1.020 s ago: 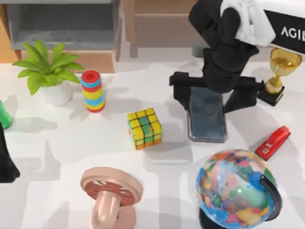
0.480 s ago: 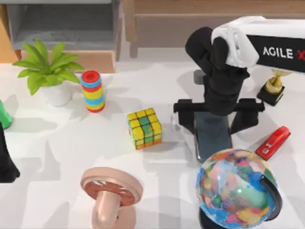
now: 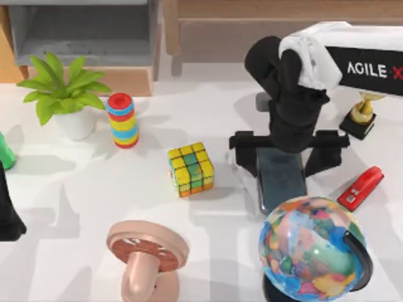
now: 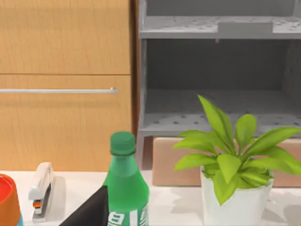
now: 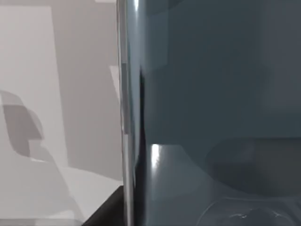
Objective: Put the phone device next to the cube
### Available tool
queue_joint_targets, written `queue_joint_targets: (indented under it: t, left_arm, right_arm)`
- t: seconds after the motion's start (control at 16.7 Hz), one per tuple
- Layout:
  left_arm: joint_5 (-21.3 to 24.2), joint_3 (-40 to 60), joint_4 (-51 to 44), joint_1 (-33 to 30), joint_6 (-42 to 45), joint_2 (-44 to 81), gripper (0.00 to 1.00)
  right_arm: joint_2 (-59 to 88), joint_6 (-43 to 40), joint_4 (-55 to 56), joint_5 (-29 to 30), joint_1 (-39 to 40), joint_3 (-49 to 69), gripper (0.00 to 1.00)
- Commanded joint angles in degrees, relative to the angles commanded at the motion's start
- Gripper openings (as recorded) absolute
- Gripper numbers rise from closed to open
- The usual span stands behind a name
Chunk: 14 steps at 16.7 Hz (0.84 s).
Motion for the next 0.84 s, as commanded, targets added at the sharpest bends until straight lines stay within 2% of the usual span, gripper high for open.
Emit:
queue_joint_targets:
  t: [0.48,0.84]
  left_arm:
    - [0.00,0.00,0.00,0.00,0.00,0.00,1.00]
    - [0.00,0.00,0.00,0.00,0.00,0.00,1.00]
  right_arm:
    - [0.00,0.00,0.00,0.00,0.00,0.00,0.98]
    - [0.00,0.00,0.00,0.00,0.00,0.00,1.00]
